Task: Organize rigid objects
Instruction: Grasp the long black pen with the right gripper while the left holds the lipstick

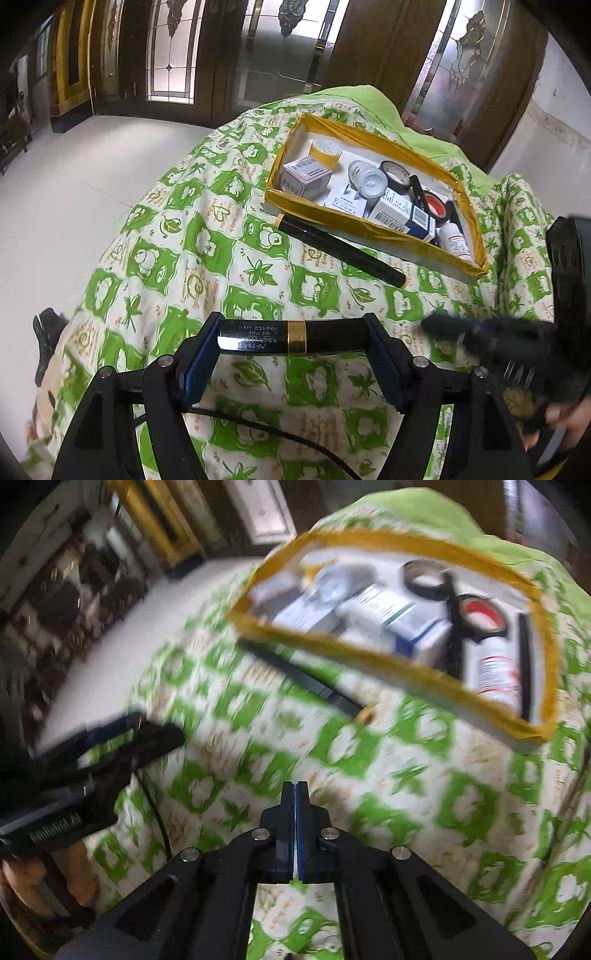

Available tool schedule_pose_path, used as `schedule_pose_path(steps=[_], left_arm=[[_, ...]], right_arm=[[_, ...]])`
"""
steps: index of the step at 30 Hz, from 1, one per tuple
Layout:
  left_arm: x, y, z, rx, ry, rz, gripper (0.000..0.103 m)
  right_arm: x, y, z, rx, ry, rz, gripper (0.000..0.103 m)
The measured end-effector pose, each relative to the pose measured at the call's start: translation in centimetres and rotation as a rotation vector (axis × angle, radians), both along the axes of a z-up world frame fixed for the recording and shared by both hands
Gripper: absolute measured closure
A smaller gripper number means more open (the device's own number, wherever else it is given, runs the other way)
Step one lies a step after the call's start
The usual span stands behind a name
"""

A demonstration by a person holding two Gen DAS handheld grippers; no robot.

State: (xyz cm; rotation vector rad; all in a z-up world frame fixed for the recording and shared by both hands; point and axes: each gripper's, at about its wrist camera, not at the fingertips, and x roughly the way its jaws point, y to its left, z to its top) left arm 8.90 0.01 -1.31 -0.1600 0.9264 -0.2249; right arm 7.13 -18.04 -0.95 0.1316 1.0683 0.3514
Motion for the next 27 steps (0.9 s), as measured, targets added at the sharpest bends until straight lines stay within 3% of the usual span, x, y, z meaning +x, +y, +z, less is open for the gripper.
schedule_pose_path(steps=[3, 6, 13, 15, 20, 27], left_arm=[[-0.2, 0.1, 0.2, -0.019, -0.005, -0.002, 0.025], [-0.2, 0.1, 0.2, -0.035, -0.004, -0.01, 0.025], [-0.1, -0.6, 0.0, -0.04, -0.002, -0.038, 0.025], [0.1, -0.6, -0.3, -0.039, 0.005, -0.04, 0.025], [0.5, -0.7, -1.0, -0.025, 0.031, -0.037, 0.025], [0.7, -0.8, -1.6, 0.002, 0.051, -0.031, 0.025]], right_arm=[[0.7, -2.4, 0.7, 0.04, -0.033, -0.079, 0.084], [1.4, -2.9, 0.8, -0.008, -0.06, -0.103, 0.08], [4.4, 1.1, -0.5, -0.184, -0.117, 0.051, 0.07], [5.4, 2.6, -1.4, -0.254, -0.116, 0.081, 0.069], [6.9, 4.2, -3.7, -0.321, -0.094, 0.106, 0.069], [5.1, 3.9, -3.3, -0.291, -0.032, 0.082, 0.077]])
